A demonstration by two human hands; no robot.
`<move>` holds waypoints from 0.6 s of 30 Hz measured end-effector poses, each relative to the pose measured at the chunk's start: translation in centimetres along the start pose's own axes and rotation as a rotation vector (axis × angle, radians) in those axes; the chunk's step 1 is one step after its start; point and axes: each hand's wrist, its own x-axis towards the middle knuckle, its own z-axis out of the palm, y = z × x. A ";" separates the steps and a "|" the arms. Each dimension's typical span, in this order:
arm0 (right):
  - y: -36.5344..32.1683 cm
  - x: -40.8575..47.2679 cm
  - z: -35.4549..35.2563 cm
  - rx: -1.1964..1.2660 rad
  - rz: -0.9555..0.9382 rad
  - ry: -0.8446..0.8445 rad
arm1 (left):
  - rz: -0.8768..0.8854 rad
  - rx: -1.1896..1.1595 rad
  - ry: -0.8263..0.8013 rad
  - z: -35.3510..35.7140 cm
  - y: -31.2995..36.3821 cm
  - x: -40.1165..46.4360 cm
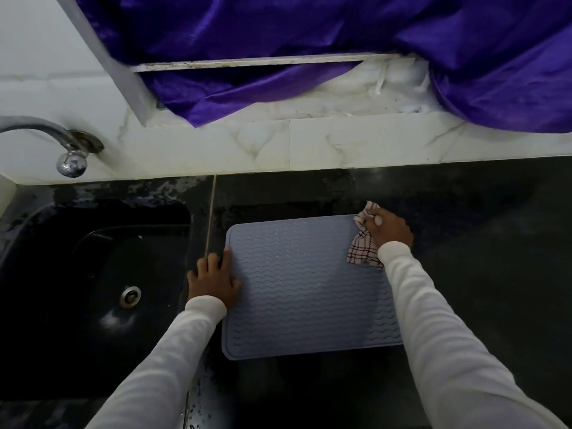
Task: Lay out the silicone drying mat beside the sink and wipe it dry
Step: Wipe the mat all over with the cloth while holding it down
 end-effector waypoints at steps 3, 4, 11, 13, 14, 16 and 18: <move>0.0 -0.4 -0.1 -0.007 0.016 -0.008 | -0.028 -0.007 0.009 -0.1 0.2 -0.2; 0.2 -0.6 -0.2 -0.015 0.021 -0.010 | -0.036 -0.007 0.009 -0.1 0.4 -0.3; 1.3 -3.3 -0.9 -0.072 0.049 -0.079 | -0.044 -0.009 0.009 0.1 0.8 -0.6; 1.8 -4.8 -1.1 -0.046 0.070 -0.096 | -0.042 -0.020 0.025 0.2 0.8 -0.7; 2.1 -5.5 -1.2 -0.038 0.082 -0.099 | -0.040 -0.024 0.024 0.2 0.8 -0.7; 2.8 -6.5 -1.4 -0.045 0.094 -0.108 | -0.036 -0.023 0.019 0.2 0.7 -0.7; 3.2 -7.4 -1.8 -0.066 0.094 -0.121 | -0.035 -0.014 0.017 0.3 0.6 -0.6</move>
